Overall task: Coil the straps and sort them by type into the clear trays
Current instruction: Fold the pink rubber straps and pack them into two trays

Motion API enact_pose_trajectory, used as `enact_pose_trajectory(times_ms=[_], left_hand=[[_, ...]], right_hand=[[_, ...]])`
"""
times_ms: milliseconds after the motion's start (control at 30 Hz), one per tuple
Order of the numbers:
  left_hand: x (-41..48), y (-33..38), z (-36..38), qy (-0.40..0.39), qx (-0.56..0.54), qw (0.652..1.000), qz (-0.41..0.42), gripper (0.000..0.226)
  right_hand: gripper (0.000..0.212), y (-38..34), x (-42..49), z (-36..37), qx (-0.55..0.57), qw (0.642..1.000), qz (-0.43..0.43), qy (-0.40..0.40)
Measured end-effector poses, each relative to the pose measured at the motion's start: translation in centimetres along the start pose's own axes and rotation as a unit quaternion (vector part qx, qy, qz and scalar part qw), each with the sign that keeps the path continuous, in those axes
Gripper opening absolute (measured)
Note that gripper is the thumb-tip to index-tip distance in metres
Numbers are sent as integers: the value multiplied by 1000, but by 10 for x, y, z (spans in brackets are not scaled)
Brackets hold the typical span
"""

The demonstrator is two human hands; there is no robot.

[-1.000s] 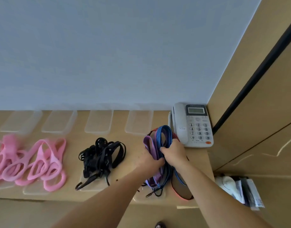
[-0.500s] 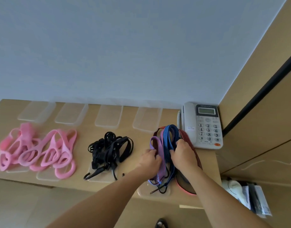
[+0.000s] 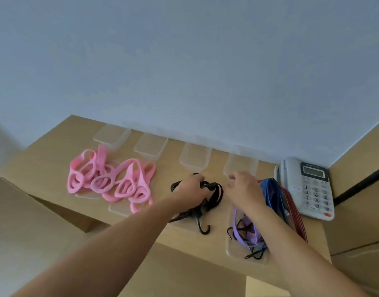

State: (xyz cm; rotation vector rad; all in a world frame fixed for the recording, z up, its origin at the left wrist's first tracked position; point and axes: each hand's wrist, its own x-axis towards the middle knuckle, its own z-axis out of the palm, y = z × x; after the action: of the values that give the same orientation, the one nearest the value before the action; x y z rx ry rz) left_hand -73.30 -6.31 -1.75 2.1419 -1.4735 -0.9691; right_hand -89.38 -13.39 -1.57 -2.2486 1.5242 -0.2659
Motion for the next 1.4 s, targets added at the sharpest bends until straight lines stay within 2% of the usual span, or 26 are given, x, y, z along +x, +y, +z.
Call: enact_pose_trajectory(times_ms=[167,367,500,567,667,833,1067,1133,1200,1300,1400], left_hand=[[-56,-96,-93,78,1,997,-6,57],[-127,-212,-191,172,-45,984,-31,53],[-147,-267,-222,200,-92,975,-36,31],[-145,-288,-233,194,-95,974,-64,32],[-131,-313,-243,182,-96,972,-110,51],[-98,-336,-252,145,-101,974,-139,51],[-48,-366,-288,103,-75,979,-160,49],[-34,-371,-297,92,-71,981,-157,49],[-22,-376,-304,68,-65,985,-148,50],[0,-385,-325,42,-49,992,-110,54],[26,-390,-351,28,-36,997,-59,54]], right_hand=[[51,-123,-16,28,19,997,-67,-28],[37,-250,-35,77,60,984,-157,-62],[28,-304,-44,109,76,975,-189,-91],[23,-323,-43,122,81,971,-197,-108],[15,-343,-29,143,76,969,-195,-128],[4,-374,16,192,66,962,-197,-176],[22,-407,71,266,-16,953,-192,-232],[20,-407,77,279,-48,956,-176,-231],[19,-408,81,282,-23,960,-128,-246],[5,-418,90,273,167,953,5,-254],[6,-430,100,252,303,913,115,-248]])
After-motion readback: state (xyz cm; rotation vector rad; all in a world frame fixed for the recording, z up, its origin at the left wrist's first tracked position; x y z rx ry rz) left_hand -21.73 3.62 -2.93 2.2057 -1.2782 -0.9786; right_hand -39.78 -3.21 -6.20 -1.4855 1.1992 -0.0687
